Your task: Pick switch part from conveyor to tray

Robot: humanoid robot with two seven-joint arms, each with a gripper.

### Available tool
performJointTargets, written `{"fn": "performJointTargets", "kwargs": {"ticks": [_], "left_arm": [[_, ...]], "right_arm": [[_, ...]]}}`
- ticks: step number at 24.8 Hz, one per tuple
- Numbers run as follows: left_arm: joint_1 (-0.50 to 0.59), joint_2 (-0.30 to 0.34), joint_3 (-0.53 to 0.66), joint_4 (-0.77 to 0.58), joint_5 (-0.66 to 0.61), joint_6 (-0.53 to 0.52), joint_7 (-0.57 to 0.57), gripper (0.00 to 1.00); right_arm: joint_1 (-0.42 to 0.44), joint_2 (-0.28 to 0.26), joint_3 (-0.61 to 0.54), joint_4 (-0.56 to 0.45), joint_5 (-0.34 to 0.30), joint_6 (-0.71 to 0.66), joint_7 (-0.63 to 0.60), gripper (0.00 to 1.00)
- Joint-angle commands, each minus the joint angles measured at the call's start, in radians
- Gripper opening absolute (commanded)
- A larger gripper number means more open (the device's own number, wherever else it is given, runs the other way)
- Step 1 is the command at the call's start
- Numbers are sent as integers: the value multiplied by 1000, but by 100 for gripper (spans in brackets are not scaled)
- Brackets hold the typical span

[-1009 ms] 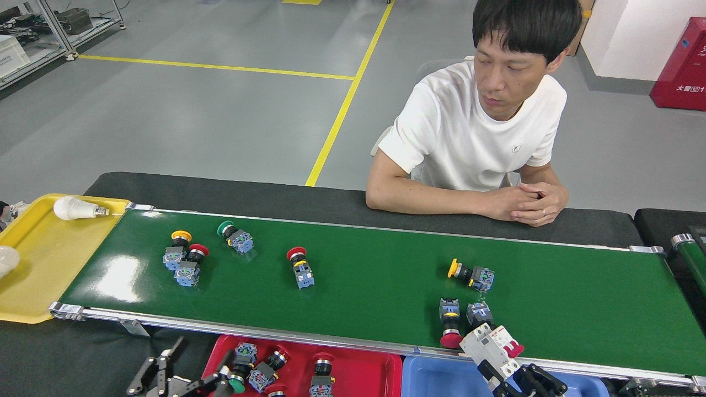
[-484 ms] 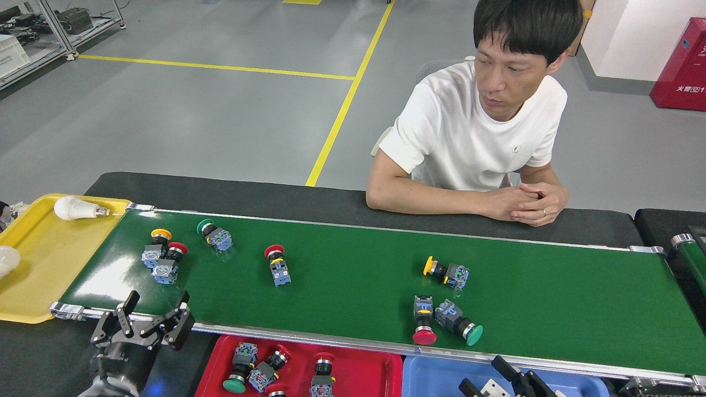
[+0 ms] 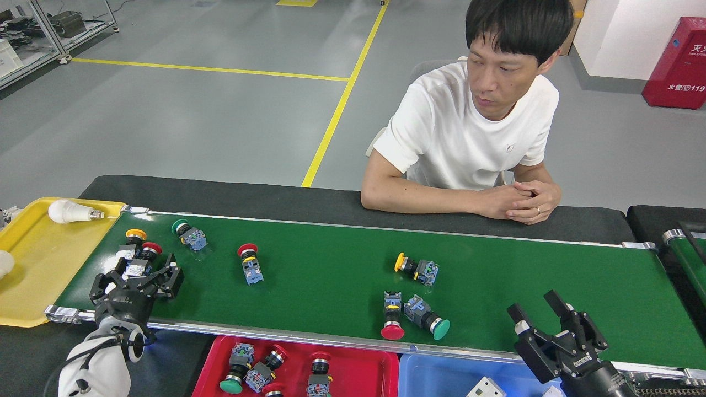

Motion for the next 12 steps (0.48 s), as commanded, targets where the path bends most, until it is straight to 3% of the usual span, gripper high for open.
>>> {"fn": "performJointTargets", "kwargs": {"ticks": [1,3,4,6,9,12], "left_arm": [[-26,21,-14,14,3,21,19,68],[-26,24,-15,15,3,-8,19,34],[-26,25,-15,15,3,-33,19,22],[-26,25,-12,15,7,-67,17,8],[-25,28,-6,12,26,-113,19,4],[1,31,-5,-46,120,-194,17,4]], "right_arm": [[-14,-7,-1,-8,45,186,-9,98],[-12,-8,2,-10,58,264,-12,98],[-11,-8,1,-10,61,282,-17,98],[-3,-4,1,-14,76,302,-52,98],[43,-1,2,-29,154,370,-199,98],[132,11,7,-91,173,373,-291,98]]}}
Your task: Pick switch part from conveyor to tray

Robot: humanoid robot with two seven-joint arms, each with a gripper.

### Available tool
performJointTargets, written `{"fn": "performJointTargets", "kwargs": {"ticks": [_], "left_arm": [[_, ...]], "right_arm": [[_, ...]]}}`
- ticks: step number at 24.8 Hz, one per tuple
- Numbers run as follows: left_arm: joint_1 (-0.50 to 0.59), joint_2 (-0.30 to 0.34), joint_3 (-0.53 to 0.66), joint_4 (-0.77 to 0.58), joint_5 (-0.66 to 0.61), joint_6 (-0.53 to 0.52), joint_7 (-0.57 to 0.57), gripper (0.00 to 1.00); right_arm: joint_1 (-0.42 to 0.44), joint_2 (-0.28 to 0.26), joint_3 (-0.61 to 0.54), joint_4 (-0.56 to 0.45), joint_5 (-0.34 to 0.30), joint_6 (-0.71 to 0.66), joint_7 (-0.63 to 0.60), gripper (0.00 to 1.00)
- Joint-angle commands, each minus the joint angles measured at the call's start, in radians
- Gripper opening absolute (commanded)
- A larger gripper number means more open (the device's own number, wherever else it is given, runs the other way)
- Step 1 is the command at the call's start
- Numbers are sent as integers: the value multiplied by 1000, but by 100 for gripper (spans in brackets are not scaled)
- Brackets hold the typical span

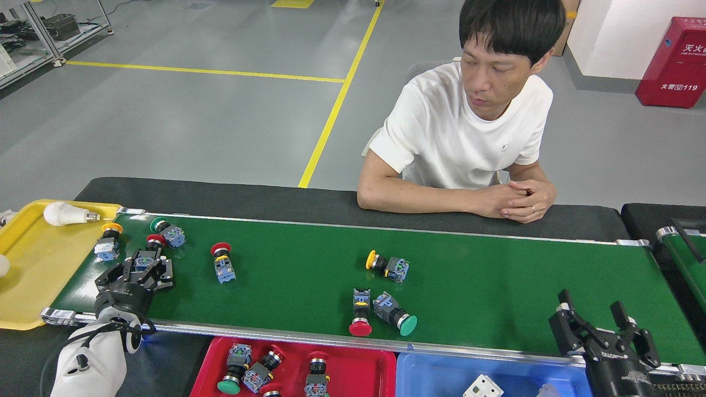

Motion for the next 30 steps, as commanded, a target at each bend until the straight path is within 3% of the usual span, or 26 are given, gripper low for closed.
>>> {"fn": "performJointTargets", "kwargs": {"ticks": [1,3,10,15,19,20,21,23,24,28,30], "left_arm": [[11,23,4,-73,48,-72,5,4],[108,39,5,-243,98,-123,-2,5],[583,53,31,-906,227,-175,-88,8],[819,47,10,-1156,204,-263,-88,14],[898,30,-84,-1227,66,-315,-73,19],[905,23,-114,-1228,12,-315,-65,23],[905,6,-131,-1225,-25,-313,-64,34],[909,-46,-128,-1225,-55,-310,-65,65],[909,-59,-127,-1225,-60,-310,-65,99],[910,-79,-58,-1227,-48,-309,-73,100],[910,-126,19,-1224,-21,-312,-100,100]], "right_arm": [[49,11,2,-56,3,6,-73,98],[117,12,4,-79,2,-6,-74,98],[160,14,7,-85,0,-81,-73,98],[164,15,5,-85,2,-77,-74,98],[180,14,5,-85,2,-77,-74,98],[183,14,5,-85,0,-77,-74,98],[183,14,5,-85,0,-77,-74,98],[184,14,5,-84,0,-77,-73,98],[184,14,5,-84,0,-75,-73,98],[180,15,5,-76,-4,-69,-71,98],[180,14,5,-62,-4,-71,-73,98]]}}
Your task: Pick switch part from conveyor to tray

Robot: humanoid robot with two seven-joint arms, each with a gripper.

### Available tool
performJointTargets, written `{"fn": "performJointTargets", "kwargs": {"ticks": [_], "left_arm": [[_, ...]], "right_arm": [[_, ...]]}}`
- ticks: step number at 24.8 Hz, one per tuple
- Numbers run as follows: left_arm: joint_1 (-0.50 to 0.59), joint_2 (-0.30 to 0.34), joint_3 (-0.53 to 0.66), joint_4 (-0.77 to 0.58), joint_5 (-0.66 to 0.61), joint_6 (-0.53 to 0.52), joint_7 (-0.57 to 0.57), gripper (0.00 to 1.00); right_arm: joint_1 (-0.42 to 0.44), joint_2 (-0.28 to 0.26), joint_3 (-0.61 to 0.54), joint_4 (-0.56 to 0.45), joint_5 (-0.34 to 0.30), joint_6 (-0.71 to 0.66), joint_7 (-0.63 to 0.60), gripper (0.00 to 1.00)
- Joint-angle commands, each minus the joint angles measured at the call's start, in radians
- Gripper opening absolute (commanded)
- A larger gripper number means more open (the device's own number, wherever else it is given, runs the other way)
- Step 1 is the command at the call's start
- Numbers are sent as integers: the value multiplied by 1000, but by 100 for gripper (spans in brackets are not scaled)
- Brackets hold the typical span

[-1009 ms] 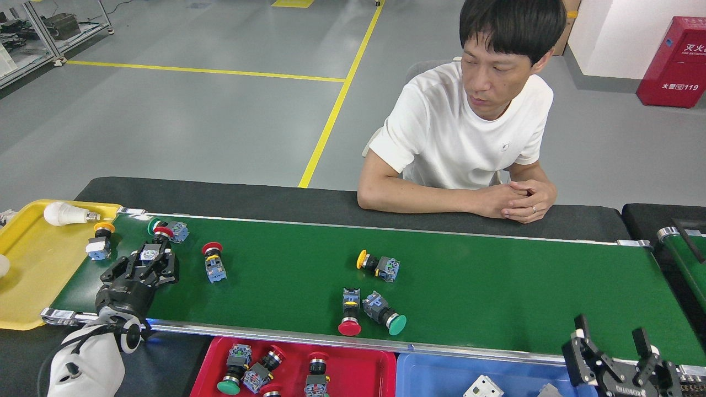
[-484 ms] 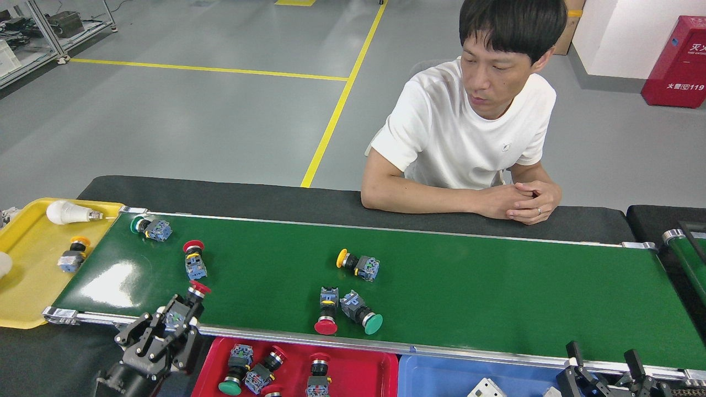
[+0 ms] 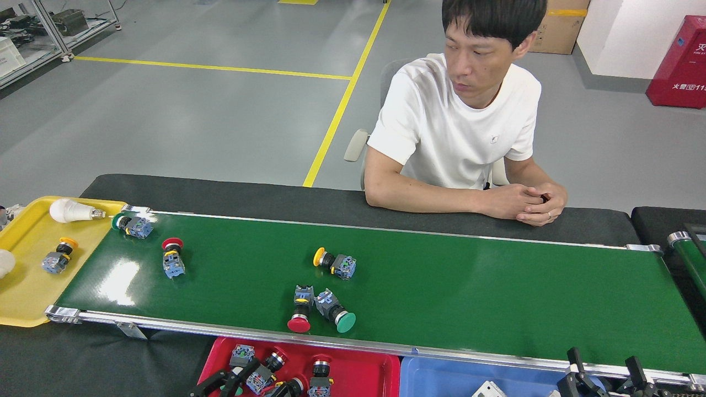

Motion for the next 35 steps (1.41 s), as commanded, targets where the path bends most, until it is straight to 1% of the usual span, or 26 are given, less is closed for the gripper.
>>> {"fn": "performJointTargets", "kwargs": {"ticks": [1,3,5,6,9,11,13,15,16,18,19,20,23,25,27,31,33,35], "left_arm": [[-1,-39,77,-8,35,-2,-54,100],[-8,-96,195,1,100,-2,-138,100],[-21,-124,280,24,146,-1,-189,100],[-36,-131,318,42,153,4,-195,100],[-85,-122,378,101,155,59,-195,100],[-131,-104,390,164,156,81,-195,100],[-170,-71,401,205,155,85,-195,100],[-200,-53,396,229,153,113,-195,100],[-214,-44,392,236,152,125,-195,100],[-223,-30,389,236,149,128,-195,100],[-217,-28,380,229,147,127,-195,100],[-214,-30,370,226,147,127,-195,100],[-202,-38,344,217,146,130,-193,100],[-190,-38,344,203,147,128,-192,100],[-176,-38,344,187,147,128,-186,100],[-122,-38,344,136,147,122,-149,100],[-59,-39,340,88,147,121,-144,100],[-44,-45,312,79,144,127,-144,100]], "right_arm": [[-8,0,-2,-3,-3,2,-8,98],[-12,-1,-2,-2,-3,2,-8,98],[-14,-1,-2,-2,-3,2,-8,98],[-14,-1,-2,-2,-3,2,-8,98],[-14,-1,-2,-3,-3,3,-8,98],[-15,2,-3,-3,-3,3,-8,98],[-18,3,-3,-5,-3,5,-8,98],[-22,-13,-2,-5,-4,19,-8,98],[-22,-30,-2,-5,-6,37,-9,98],[-12,-81,20,-5,-34,89,-18,98],[0,-147,78,-6,-66,140,-38,98],[8,-187,120,-9,-86,178,-55,98],[23,-342,271,-15,-158,396,-126,98],[21,-397,331,-16,-190,480,-147,99],[23,-429,344,-19,-227,499,-156,99],[52,-418,348,-12,-233,499,-204,99],[61,-391,342,-14,-233,497,-203,99],[60,-343,327,-14,-232,497,-199,99]]}}
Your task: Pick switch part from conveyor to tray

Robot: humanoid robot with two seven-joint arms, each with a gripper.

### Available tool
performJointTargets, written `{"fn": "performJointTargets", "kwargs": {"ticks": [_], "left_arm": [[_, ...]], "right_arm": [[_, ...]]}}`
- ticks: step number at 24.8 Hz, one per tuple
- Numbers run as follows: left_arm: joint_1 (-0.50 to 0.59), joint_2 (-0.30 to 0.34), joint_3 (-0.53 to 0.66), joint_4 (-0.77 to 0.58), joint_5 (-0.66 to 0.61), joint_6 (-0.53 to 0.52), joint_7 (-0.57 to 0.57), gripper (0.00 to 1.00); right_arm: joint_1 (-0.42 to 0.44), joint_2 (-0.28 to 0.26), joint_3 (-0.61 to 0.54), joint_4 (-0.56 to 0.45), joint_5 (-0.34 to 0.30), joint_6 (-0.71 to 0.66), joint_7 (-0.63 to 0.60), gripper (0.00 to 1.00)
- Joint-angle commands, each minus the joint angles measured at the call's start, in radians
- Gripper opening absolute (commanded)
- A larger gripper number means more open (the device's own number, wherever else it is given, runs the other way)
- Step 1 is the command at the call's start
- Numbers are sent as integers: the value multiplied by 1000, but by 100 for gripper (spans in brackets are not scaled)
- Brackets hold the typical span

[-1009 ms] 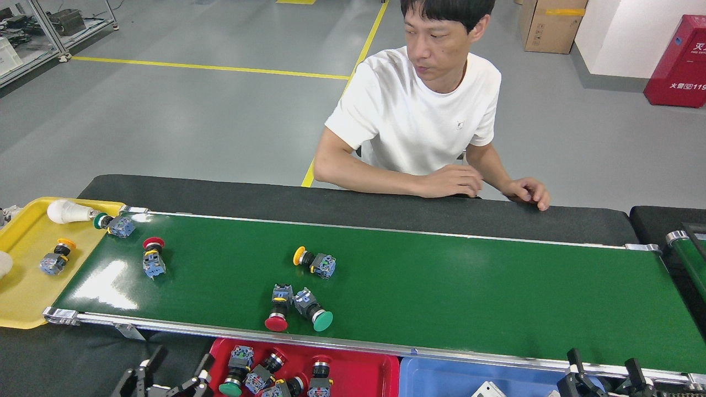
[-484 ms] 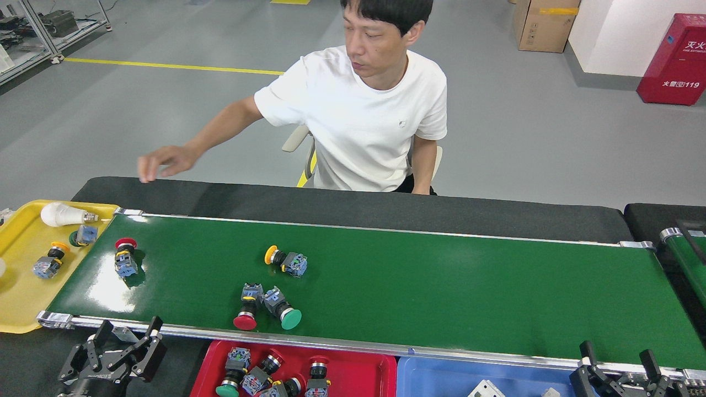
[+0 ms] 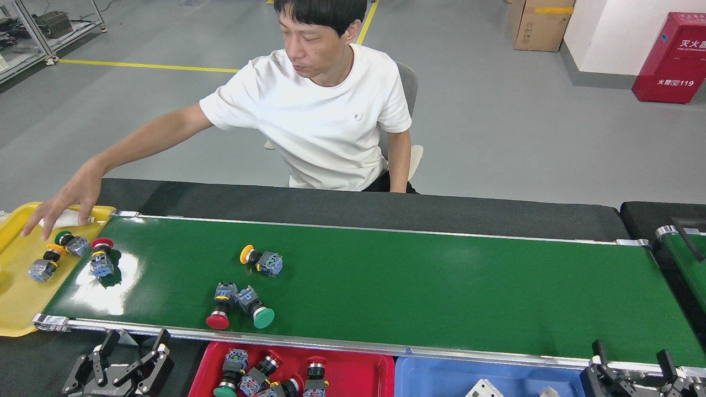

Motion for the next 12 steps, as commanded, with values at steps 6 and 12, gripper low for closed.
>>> {"fn": "performJointTargets", "kwargs": {"ticks": [6,12], "left_arm": [[-99,-9,-89,42,-70,78,16,100],[-234,-5,-92,177,-109,94,16,100]], "right_arm": [[-1,42,-15,-13,11,-10,-12,99],[0,42,-15,-6,12,-10,-12,99]]}}
